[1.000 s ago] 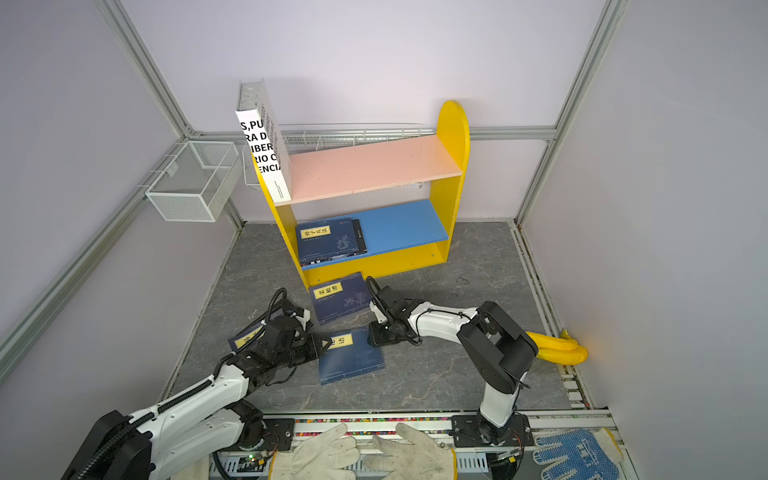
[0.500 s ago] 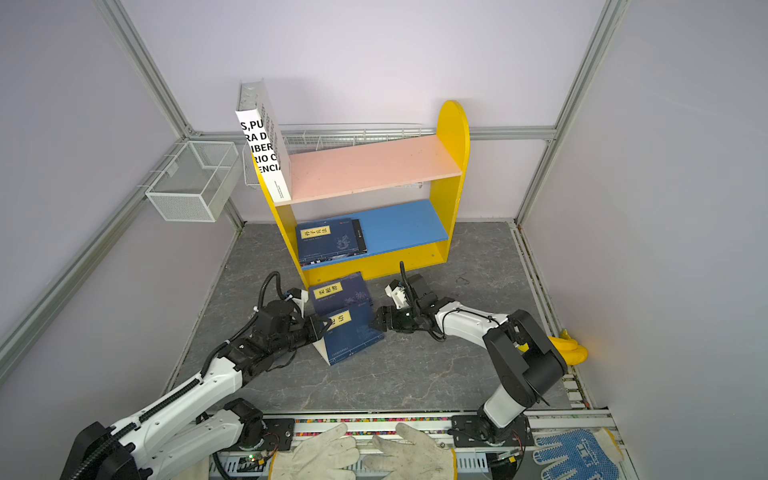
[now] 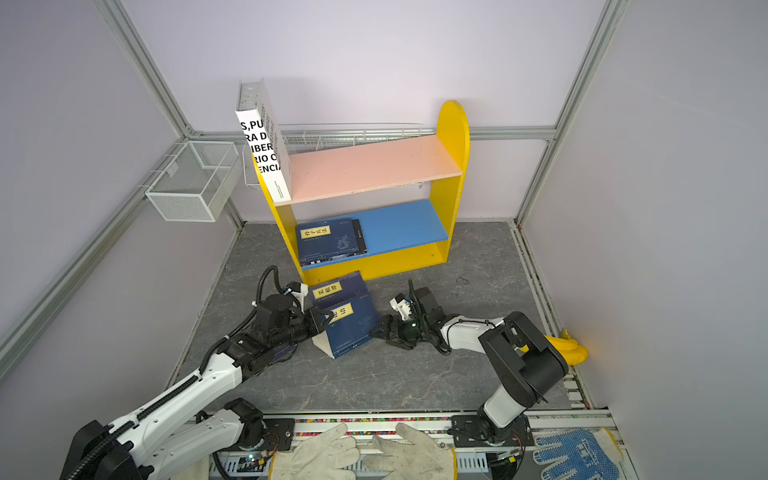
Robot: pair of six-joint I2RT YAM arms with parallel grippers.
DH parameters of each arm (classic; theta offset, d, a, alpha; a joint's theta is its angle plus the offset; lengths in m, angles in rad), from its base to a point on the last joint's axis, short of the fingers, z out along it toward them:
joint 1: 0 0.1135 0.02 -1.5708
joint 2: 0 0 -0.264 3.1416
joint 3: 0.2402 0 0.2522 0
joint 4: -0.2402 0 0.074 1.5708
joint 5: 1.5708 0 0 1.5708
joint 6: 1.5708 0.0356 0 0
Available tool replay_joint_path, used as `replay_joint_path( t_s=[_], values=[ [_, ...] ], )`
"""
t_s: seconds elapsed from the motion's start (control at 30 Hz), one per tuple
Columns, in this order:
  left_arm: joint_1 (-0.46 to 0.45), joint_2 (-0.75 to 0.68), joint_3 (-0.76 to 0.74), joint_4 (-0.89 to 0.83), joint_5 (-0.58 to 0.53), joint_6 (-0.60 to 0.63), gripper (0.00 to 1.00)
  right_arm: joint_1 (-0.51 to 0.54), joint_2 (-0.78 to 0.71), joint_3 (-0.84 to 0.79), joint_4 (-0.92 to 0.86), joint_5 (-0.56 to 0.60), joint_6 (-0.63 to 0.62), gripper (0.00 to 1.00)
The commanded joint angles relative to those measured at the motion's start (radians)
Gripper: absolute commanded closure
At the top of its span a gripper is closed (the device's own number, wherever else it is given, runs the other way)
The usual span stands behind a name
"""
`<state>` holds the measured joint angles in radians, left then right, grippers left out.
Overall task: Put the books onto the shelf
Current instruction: 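Grasp the yellow-label blue book's edges with both grippers and lift it, then raise the book upright with the right gripper while left gripper steadies it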
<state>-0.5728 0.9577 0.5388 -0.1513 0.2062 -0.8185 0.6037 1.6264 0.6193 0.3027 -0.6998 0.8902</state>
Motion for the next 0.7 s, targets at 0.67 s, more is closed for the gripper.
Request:
replay_joint_path(
  t_s=[0.67],
  values=[
    [0.007,-0.066,-0.206,0.092,-0.008,-0.155,1.0,-0.009,0.219,-0.022,0.49,-0.024,0.269,0.51]
  ],
)
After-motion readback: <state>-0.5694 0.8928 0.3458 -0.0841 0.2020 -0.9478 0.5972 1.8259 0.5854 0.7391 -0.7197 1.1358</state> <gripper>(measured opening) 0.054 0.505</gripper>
